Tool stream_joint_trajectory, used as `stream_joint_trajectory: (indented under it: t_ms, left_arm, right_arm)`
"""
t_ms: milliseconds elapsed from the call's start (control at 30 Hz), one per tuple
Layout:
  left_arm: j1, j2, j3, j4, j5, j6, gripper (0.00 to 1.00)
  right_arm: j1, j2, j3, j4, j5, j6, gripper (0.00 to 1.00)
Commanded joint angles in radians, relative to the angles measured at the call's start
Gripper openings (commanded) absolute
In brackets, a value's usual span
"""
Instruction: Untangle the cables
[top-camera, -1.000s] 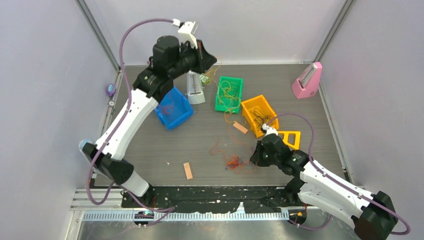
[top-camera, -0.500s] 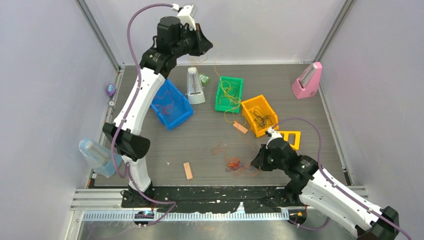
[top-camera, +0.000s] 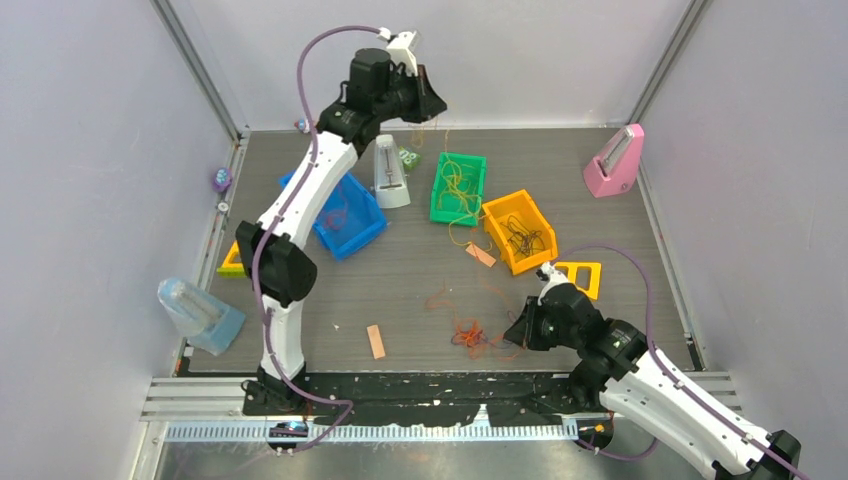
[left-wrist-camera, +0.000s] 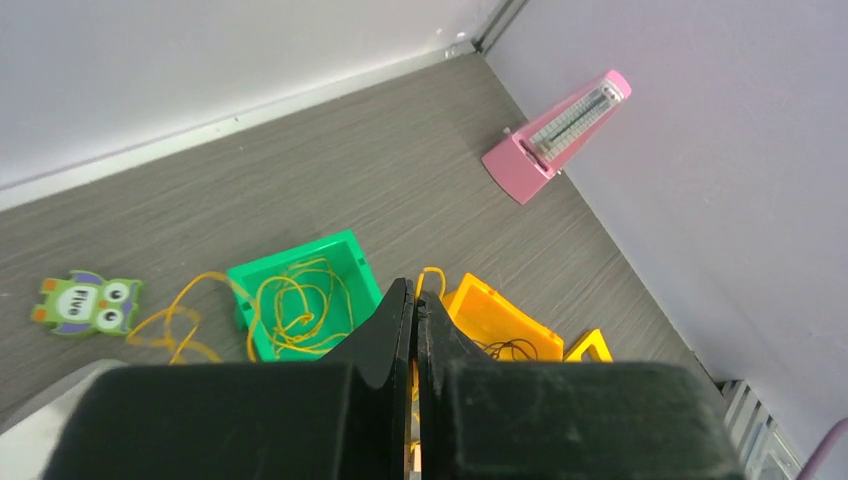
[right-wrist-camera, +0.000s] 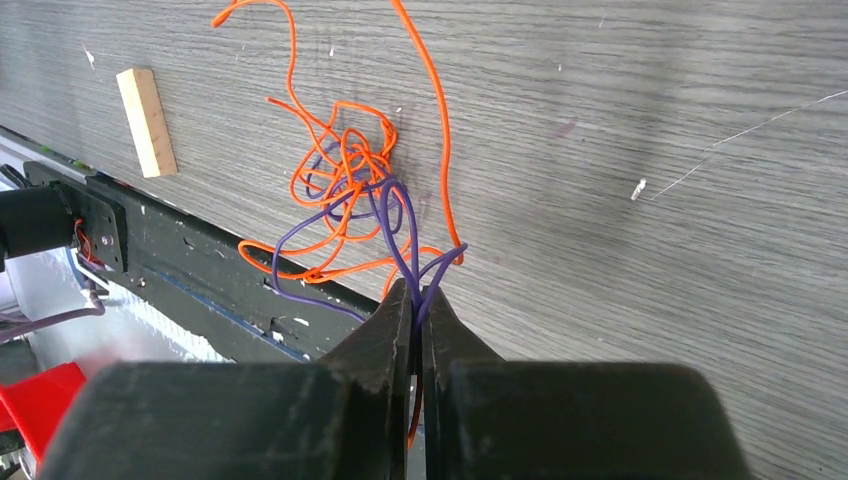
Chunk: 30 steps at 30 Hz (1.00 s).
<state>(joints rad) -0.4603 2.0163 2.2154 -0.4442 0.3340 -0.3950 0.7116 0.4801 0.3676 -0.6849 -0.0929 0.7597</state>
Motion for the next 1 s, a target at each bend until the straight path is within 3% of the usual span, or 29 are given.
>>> stream_joint_trajectory:
  t_ms: [0,233,467,567,633,667,700,767,867,967]
  left_arm:
    - [-0.011,0.061,-0.017,0.14,0.057,-0.048,0.0]
    - [-0.026,0.179,0.031,0.188,0.157,-0.166,0.0]
    - [-0.054,0.119,-0.194,0.34,0.113,-0.185,0.0]
    - [-0.051,0.158,-0.203,0.334,0.105,-0.186,0.0]
    - [-0.048,0.195,-0.181,0.314,0.103,-0.183,0.0]
    - [-0.048,0.218,-0.168,0.302,0.1,-0.182,0.0]
    - [-0.045,0.236,-0.158,0.293,0.095,-0.181,0.0]
    - [-0.044,0.262,-0.142,0.282,0.086,-0.179,0.0]
    - [-0.043,0.284,-0.139,0.278,0.074,-0.171,0.0]
    - [-0.044,0.284,-0.132,0.245,0.063,-0.151,0.11]
  right_arm:
    - [0.006,0.02,0.066,0.004,-0.003,-0.001,0.05]
    - [0.006,0.03,0.07,0.014,-0.009,-0.02,0.05]
    - [0.006,0.052,0.07,0.045,0.0,-0.026,0.05]
    - [0.006,0.063,0.075,0.053,-0.001,-0.039,0.05]
    - [0.006,0.074,0.083,0.054,0.007,-0.063,0.22]
    - [0.006,0.086,0.096,0.052,0.023,-0.084,0.49]
    - [0.006,0.092,0.118,0.05,0.052,-0.094,0.69]
    - [0.006,0.122,0.162,0.043,0.128,-0.127,0.8]
    - [0.005,0.217,0.233,0.039,0.231,-0.181,0.82]
    - [0.005,0.32,0.297,0.078,0.309,-0.238,0.82]
